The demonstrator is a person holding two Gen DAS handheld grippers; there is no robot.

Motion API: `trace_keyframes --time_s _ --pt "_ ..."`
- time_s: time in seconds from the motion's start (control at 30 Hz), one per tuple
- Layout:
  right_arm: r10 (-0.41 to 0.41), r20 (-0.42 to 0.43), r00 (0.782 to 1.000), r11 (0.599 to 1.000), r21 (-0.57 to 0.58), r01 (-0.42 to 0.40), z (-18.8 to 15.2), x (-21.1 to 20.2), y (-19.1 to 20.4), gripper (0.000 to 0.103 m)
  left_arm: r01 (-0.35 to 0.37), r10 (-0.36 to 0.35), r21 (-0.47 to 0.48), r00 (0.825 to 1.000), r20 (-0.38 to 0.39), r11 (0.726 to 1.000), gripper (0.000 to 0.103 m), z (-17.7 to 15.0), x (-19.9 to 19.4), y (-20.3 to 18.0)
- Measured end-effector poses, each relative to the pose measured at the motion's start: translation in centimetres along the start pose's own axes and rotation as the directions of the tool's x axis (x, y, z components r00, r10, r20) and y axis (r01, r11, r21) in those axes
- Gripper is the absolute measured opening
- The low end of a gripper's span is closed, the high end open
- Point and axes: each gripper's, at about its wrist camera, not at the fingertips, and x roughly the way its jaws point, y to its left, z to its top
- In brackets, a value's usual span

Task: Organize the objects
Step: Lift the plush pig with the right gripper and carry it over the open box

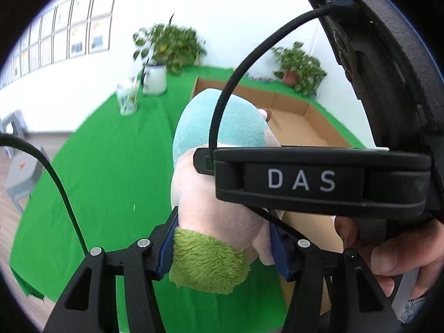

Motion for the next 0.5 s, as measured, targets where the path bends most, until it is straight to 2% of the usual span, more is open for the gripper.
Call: trace_keyframes --time_s 0.13,0.3,0.5 --pt "-0.043 0.121 0.992 0.999 -0.008 0.045 1.7 -5.1 -0.1 0.064 0.026 -0.032 0.066 0.995 0.094 0.997 0.057 2.9 -2.0 -2.2" --pt "-0.093 0.261 0.961 0.995 -0.007 0.098 4.4 -11.4 -0.5 0.064 0.047 -0.074 0.143 0.979 0.191 0.989 0.056 7.5 -3.2 -4.3" --pt "-0.123 0.349 0.929 0.990 -0.016 0.137 7.7 -16.8 -1.6 0.064 0.064 -0.113 0.189 0.959 0.262 0.980 0.057 12.3 -2.8 -6.2"
